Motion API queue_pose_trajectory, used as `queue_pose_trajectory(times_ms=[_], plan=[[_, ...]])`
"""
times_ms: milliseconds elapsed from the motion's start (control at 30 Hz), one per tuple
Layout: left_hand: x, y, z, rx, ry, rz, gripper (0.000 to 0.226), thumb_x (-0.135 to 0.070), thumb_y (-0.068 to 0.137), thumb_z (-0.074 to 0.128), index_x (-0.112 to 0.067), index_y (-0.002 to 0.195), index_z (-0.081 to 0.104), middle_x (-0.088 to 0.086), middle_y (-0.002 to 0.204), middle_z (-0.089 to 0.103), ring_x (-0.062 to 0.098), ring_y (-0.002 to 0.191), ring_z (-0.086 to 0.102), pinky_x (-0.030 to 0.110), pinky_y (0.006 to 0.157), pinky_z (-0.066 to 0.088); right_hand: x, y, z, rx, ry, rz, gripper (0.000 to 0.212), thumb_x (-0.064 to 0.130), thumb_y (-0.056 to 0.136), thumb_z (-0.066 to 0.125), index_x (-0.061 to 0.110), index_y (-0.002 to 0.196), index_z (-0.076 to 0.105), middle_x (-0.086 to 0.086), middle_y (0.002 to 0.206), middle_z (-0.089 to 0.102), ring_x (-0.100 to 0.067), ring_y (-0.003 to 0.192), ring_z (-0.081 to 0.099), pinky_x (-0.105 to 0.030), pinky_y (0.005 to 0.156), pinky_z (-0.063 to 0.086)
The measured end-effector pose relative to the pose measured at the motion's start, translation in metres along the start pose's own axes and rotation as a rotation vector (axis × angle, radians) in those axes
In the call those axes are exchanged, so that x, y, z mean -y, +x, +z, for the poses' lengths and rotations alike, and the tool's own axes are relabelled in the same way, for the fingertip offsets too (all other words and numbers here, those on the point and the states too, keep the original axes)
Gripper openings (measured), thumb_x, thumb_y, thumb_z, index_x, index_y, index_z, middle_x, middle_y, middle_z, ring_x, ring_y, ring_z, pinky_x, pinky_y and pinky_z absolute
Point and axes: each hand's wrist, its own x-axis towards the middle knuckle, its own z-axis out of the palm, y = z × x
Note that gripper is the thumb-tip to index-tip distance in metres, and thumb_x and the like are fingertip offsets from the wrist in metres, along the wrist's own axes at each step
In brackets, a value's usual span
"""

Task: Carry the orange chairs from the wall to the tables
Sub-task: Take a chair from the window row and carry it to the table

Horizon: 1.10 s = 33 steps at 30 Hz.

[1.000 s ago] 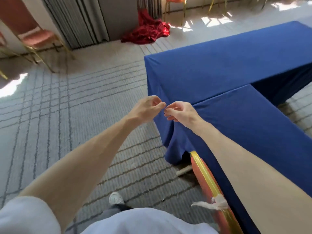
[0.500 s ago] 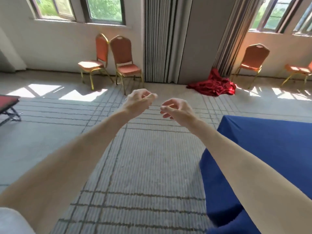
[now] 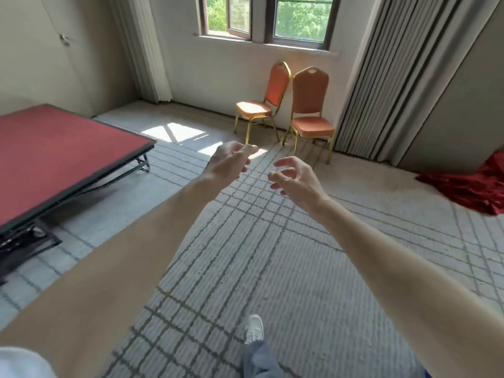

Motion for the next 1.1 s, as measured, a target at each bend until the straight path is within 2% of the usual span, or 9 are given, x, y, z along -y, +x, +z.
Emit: queue_pose_trajectory(times_ms=[133,267,400,533,800,1000,1100], plan=[[0.019,0.086,-0.026,-0.006,-0.023,-0.037,0.036,-0.048,0.092,0.059,-0.018,0.111,0.065,0.004,0.104,0.070,0.021,0.096,0.068,0.035,0.079,0.054,-0.010,0.098,0.018,0.058,-0.010,-0.020,0.037,0.033,0.089,0.071,0.023,0.121,0.056,0.002,0.103,0.071,-0.009,0.086,0.071,-0.032,0.078,0.058],[0.022,0.189,-0.055,-0.047,0.010,-0.038,0.036,-0.047,0.092,0.059,-0.017,0.112,0.064,0.005,0.104,0.070,0.021,0.096,0.068,0.038,0.083,0.055,-0.005,0.218,0.022,0.058,0.055,-0.049,0.041,0.031,0.090,0.070,0.017,0.125,0.055,-0.004,0.108,0.069,-0.014,0.089,0.071,-0.027,0.073,0.057],[0.016,0.296,-0.085,-0.062,0.067,-0.051,0.037,-0.050,0.090,0.060,-0.019,0.111,0.065,0.003,0.103,0.070,0.020,0.095,0.068,0.043,0.089,0.056,0.004,0.335,0.025,0.036,0.079,-0.051,0.040,0.030,0.090,0.070,0.016,0.124,0.055,-0.004,0.105,0.070,-0.014,0.088,0.071,-0.026,0.072,0.057],[0.024,0.370,-0.097,-0.044,0.058,-0.038,0.036,-0.047,0.093,0.059,-0.017,0.113,0.064,0.004,0.104,0.069,0.021,0.098,0.067,0.040,0.087,0.055,0.002,0.406,0.031,-0.007,0.090,-0.040,0.037,0.030,0.091,0.068,0.017,0.123,0.055,-0.003,0.103,0.072,-0.012,0.085,0.071,-0.026,0.071,0.058],[0.081,0.530,-0.121,-0.023,0.004,-0.030,0.032,-0.049,0.092,0.059,-0.021,0.107,0.063,0.003,0.102,0.069,0.019,0.096,0.067,0.042,0.087,0.055,-0.027,0.560,0.069,0.021,-0.057,0.018,0.034,0.033,0.089,0.069,0.022,0.119,0.057,0.002,0.104,0.071,-0.009,0.085,0.071,-0.034,0.081,0.058],[0.136,0.689,-0.181,0.019,-0.033,-0.029,0.035,-0.052,0.088,0.060,-0.022,0.105,0.064,0.003,0.100,0.071,0.020,0.094,0.069,0.050,0.091,0.056,-0.028,0.719,0.114,0.015,-0.322,0.036,0.034,0.039,0.087,0.067,0.028,0.117,0.057,0.013,0.096,0.066,-0.006,0.092,0.063,-0.029,0.077,0.051],[0.152,0.771,-0.221,0.046,0.008,-0.039,0.040,-0.059,0.084,0.058,-0.025,0.104,0.064,-0.002,0.100,0.071,0.018,0.096,0.067,0.048,0.092,0.055,-0.020,0.801,0.132,-0.005,-0.405,0.092,0.036,0.041,0.088,0.064,0.026,0.120,0.057,0.016,0.090,0.063,-0.004,0.091,0.060,-0.031,0.079,0.047]])
